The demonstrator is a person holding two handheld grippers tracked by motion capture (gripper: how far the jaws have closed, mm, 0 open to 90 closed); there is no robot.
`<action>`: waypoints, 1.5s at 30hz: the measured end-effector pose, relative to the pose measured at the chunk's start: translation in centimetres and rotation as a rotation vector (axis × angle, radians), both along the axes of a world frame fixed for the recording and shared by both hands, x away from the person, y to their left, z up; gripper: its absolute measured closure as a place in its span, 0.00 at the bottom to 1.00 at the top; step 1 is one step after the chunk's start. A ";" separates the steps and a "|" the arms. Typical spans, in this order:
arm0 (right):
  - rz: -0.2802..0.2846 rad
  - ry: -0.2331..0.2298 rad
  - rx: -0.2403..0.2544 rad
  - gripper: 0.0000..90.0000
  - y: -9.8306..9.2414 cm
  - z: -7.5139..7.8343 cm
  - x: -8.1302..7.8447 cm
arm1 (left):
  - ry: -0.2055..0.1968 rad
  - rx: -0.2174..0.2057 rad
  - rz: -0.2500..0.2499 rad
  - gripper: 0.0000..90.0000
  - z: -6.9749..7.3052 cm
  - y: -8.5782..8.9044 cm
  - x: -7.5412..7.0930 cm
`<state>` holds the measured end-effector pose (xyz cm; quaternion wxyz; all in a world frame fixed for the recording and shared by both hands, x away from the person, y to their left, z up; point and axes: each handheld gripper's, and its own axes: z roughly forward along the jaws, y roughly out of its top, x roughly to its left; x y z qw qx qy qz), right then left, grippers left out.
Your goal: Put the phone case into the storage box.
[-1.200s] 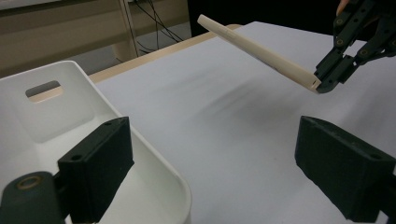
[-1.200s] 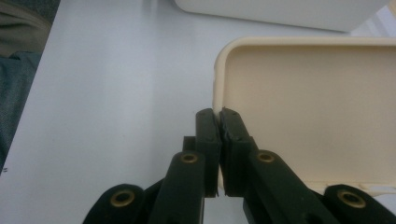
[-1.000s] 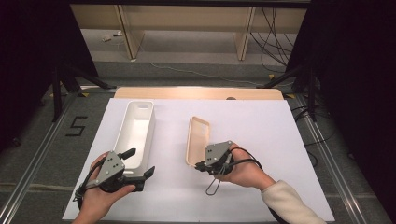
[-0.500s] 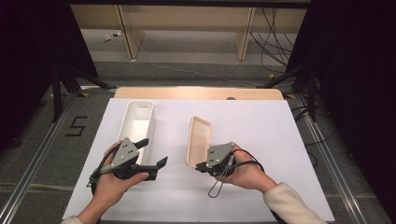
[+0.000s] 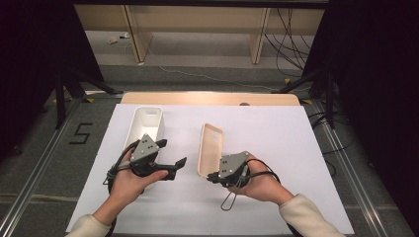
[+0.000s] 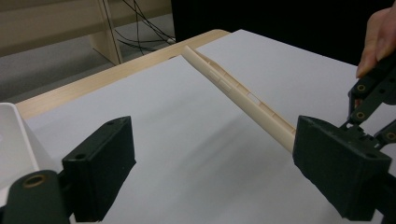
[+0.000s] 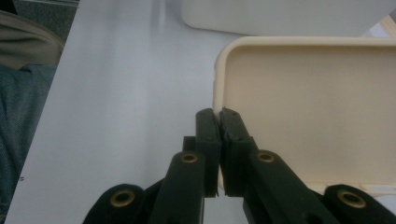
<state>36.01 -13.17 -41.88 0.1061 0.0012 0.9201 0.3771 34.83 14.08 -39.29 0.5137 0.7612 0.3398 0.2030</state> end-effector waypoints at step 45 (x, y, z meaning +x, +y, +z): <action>0.014 -0.029 0.008 0.98 0.5 0.2 -0.4 | 0.097 0.069 0.026 0.09 1.2 -5.1 5.9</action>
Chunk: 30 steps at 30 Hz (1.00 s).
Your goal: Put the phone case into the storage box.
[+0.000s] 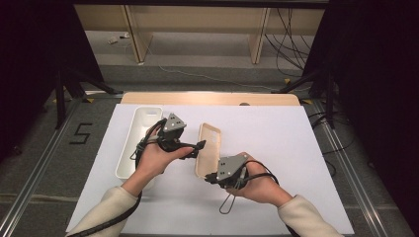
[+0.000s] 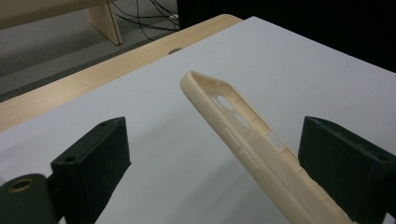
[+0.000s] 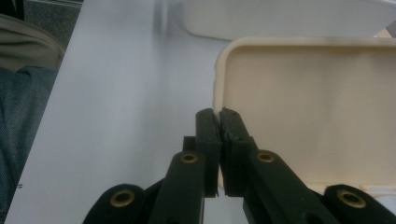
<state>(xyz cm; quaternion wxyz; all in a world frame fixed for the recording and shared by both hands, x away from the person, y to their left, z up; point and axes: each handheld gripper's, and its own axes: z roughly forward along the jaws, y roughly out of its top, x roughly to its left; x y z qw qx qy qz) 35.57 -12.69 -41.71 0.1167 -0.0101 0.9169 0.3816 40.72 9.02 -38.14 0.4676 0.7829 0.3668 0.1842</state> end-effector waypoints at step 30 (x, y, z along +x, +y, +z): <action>0.019 -0.025 -0.006 0.98 0.5 0.1 -0.5 | 0.067 -0.015 0.040 0.17 -0.5 -0.8 1.7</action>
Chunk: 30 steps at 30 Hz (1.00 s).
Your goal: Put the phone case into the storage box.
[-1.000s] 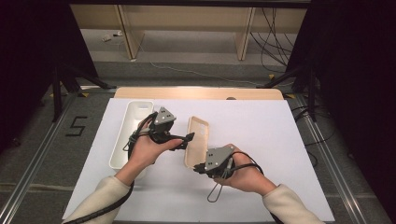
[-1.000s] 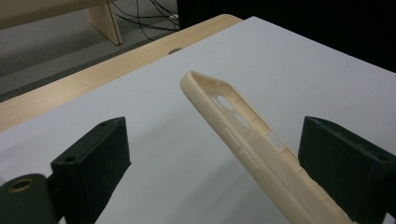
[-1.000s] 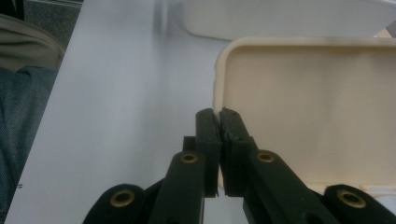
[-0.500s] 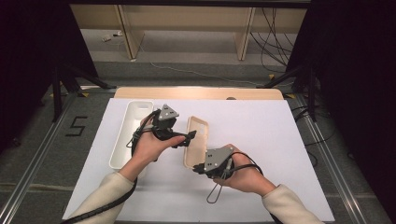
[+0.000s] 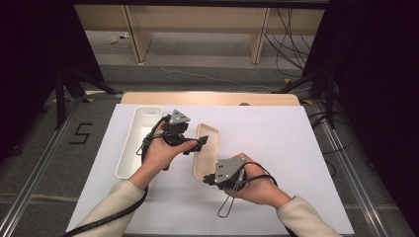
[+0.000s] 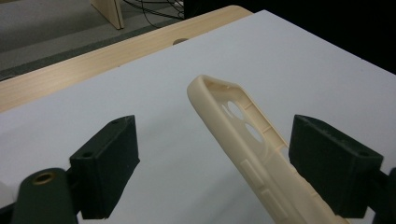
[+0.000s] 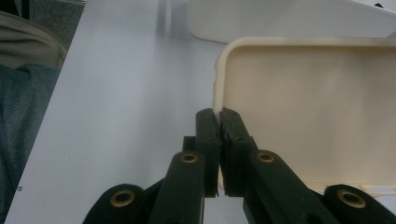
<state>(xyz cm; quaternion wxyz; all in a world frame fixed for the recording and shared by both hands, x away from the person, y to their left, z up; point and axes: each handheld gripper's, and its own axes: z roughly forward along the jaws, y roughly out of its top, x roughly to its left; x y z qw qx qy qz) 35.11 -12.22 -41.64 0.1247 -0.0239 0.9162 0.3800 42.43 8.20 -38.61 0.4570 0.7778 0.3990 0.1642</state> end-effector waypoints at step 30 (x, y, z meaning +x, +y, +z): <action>0.016 -0.007 -0.002 0.98 0.2 0.0 -0.7 | 0.063 -0.034 0.030 0.46 0.0 0.3 0.3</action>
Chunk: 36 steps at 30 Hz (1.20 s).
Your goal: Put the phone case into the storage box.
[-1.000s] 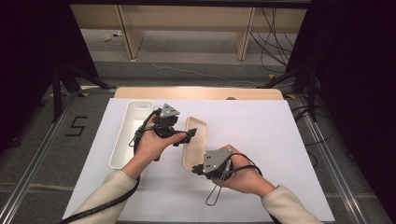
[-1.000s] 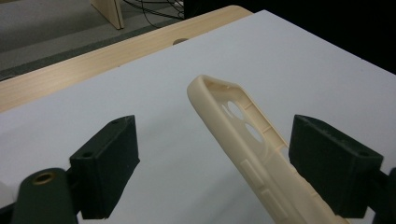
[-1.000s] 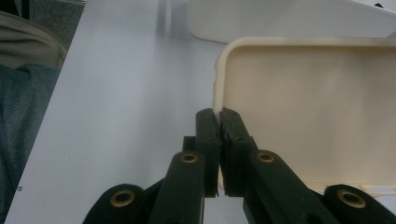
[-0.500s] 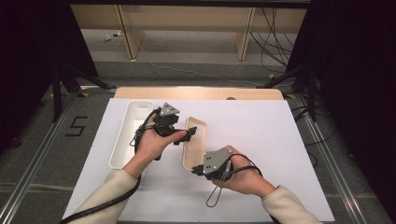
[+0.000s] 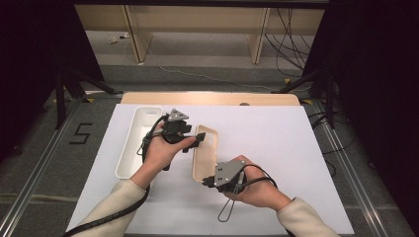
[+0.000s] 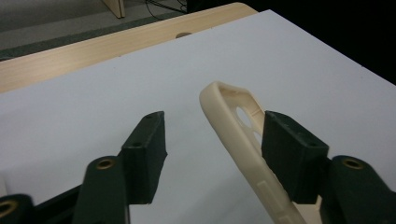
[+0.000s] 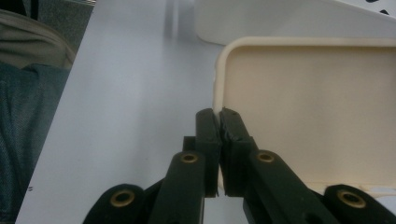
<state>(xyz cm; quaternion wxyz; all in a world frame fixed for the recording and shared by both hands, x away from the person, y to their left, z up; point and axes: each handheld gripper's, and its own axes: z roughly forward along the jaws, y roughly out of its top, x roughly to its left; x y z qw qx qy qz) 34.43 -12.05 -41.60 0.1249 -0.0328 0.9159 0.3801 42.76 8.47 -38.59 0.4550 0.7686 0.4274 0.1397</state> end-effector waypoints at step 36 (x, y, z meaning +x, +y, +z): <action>-0.006 -0.011 -0.046 0.98 0.5 -1.0 0.0 | 0.008 -0.111 -0.036 0.84 1.2 -1.3 -1.6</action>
